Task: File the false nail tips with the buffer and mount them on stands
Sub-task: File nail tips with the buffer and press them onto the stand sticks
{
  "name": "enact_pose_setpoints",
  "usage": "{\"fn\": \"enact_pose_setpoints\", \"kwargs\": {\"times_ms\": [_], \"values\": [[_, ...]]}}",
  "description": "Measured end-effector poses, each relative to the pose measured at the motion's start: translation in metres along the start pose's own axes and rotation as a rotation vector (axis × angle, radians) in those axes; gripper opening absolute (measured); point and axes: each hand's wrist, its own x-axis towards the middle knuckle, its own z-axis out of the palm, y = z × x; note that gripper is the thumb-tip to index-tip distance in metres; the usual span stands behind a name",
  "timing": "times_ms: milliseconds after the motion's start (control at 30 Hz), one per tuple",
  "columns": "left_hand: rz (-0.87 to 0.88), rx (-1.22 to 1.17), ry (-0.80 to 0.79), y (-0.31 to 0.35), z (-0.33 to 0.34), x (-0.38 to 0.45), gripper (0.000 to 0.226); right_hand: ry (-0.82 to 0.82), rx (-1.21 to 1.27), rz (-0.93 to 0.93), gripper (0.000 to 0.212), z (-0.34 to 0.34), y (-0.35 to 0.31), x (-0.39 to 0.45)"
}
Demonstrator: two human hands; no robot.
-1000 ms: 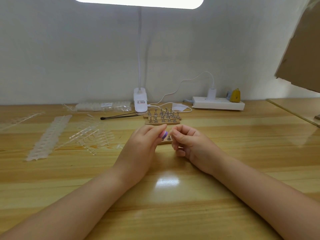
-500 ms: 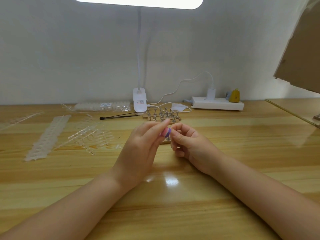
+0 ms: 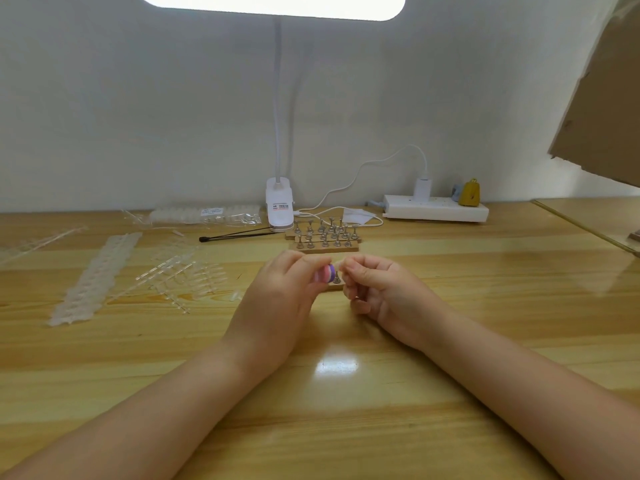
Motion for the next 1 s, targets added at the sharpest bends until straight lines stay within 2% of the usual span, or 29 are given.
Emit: {"fn": "enact_pose_setpoints", "kwargs": {"times_ms": [100, 200, 333, 467, 600, 667, 767, 1000], "values": [[-0.068, 0.019, 0.027, -0.002, -0.001, 0.000, 0.025, 0.008, 0.020, 0.015, 0.012, 0.001, -0.001, 0.000], [0.078, 0.003, 0.126, 0.002, -0.003, 0.002, 0.028, 0.011, -0.005, 0.020, 0.012, 0.002, -0.001, -0.001], [0.200, 0.024, 0.146, 0.009, -0.002, 0.001, 0.030, -0.063, -0.063, 0.017, 0.011, 0.002, -0.003, -0.002], [0.173, 0.110, 0.125, 0.007, 0.002, 0.003, 0.024, -0.106, -0.044, 0.065, 0.012, -0.001, -0.007, -0.002], [0.109, 0.044, 0.163, 0.002, 0.002, 0.005, 0.026, -0.083, -0.028, 0.072, 0.011, 0.000, -0.005, 0.000], [0.204, -0.008, 0.198, 0.004, 0.000, 0.006, 0.027, -0.076, -0.034, 0.066, 0.011, 0.000, -0.005, 0.001], [0.346, 0.038, 0.204, 0.008, 0.001, 0.005, 0.025, -0.096, -0.070, 0.058, 0.008, 0.000, -0.004, 0.000], [0.167, 0.080, 0.175, -0.002, 0.000, 0.007, 0.023, -0.137, -0.061, 0.077, 0.014, -0.003, -0.007, -0.001]]}}
